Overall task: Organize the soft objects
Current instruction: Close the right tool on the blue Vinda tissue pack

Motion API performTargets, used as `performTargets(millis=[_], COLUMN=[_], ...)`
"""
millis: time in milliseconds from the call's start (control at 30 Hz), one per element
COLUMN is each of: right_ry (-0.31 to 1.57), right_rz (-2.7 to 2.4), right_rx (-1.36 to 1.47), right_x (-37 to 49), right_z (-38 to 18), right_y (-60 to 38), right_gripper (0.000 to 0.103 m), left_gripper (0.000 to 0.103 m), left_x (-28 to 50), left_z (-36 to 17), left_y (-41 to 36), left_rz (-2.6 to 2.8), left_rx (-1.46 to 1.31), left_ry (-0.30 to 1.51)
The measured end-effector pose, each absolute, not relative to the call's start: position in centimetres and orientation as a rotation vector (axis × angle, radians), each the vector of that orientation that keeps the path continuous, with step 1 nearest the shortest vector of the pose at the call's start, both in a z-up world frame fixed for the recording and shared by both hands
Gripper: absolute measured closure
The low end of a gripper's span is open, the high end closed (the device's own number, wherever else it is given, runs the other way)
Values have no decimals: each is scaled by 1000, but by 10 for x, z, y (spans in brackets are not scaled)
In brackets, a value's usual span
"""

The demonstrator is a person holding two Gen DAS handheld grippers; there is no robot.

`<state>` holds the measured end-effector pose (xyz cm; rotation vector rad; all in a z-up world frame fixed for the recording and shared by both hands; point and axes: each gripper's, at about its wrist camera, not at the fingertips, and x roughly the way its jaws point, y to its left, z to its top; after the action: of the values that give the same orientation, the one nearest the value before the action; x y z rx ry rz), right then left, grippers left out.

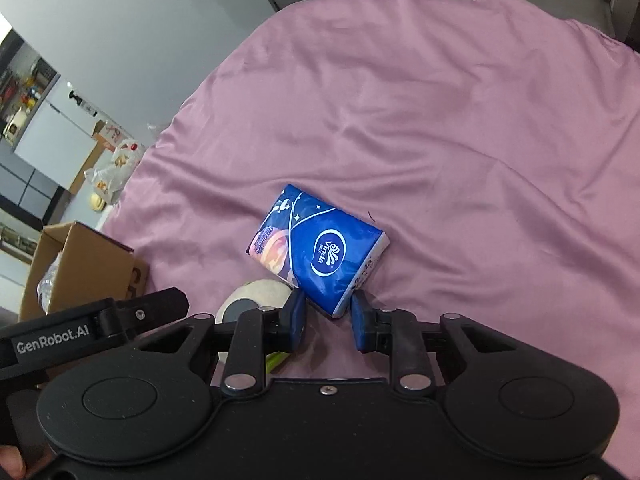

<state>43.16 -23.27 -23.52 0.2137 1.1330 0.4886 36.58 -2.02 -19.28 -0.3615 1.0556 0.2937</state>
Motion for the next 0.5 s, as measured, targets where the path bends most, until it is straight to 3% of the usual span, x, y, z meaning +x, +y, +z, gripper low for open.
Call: performTargets(millis=[500], right_ry=[1125], right_rz=[387], right_rx=[257], right_x=[419], right_z=[-220], right_y=[-288], right_gripper=[81], left_gripper=[22], left_x=[373], left_z=[-194], left_y=[-55], left_rz=[210], left_rx=[-362], left_ry=[1062])
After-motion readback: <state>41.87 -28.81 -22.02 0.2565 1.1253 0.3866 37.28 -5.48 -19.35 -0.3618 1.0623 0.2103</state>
